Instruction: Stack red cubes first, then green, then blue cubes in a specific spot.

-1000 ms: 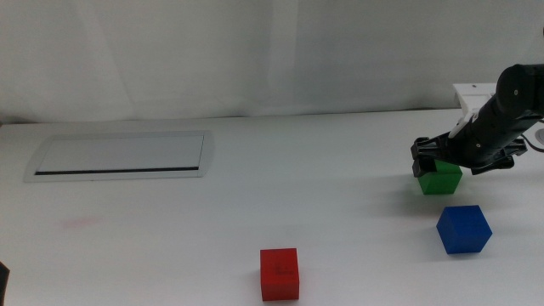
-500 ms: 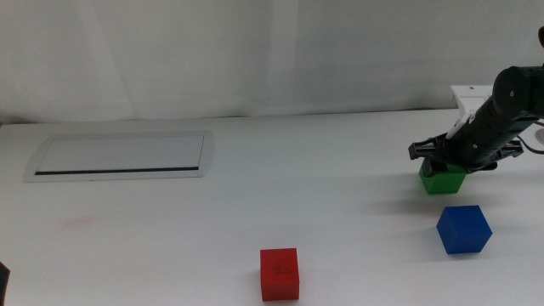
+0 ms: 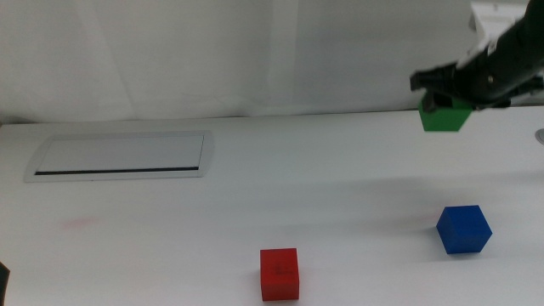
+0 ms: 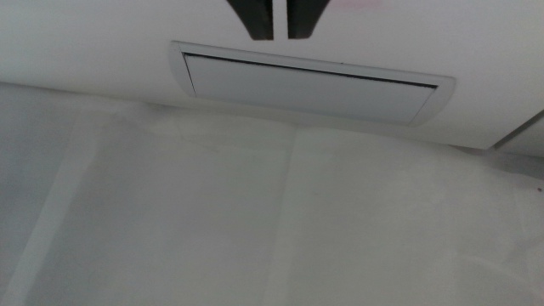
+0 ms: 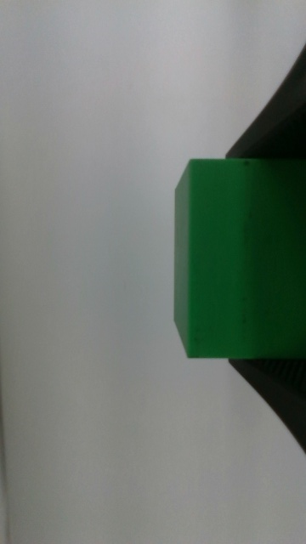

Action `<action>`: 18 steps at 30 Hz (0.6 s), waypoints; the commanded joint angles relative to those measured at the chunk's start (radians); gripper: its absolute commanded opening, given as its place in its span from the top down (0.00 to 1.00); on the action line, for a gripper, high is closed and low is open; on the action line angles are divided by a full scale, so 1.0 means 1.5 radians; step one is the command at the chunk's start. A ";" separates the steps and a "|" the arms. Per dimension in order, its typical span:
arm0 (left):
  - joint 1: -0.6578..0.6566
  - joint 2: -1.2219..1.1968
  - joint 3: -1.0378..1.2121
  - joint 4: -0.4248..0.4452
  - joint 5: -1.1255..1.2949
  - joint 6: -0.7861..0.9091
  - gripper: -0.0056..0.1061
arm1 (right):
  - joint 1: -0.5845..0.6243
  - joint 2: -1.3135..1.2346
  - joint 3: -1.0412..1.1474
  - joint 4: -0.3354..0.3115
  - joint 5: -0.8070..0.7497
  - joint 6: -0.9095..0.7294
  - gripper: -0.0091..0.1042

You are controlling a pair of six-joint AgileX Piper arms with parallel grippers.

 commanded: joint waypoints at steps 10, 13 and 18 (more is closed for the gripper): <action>-0.004 -0.003 0.026 -0.001 0.000 0.000 0.98 | 0.271 -0.095 -0.012 -0.073 0.136 0.254 0.94; -0.004 -0.003 0.026 -0.001 0.000 0.000 0.98 | 0.345 -0.081 -0.012 -0.097 0.137 0.319 0.94; -0.004 -0.003 0.026 -0.001 0.000 0.003 0.98 | 0.418 -0.035 -0.014 -0.090 0.153 0.370 0.94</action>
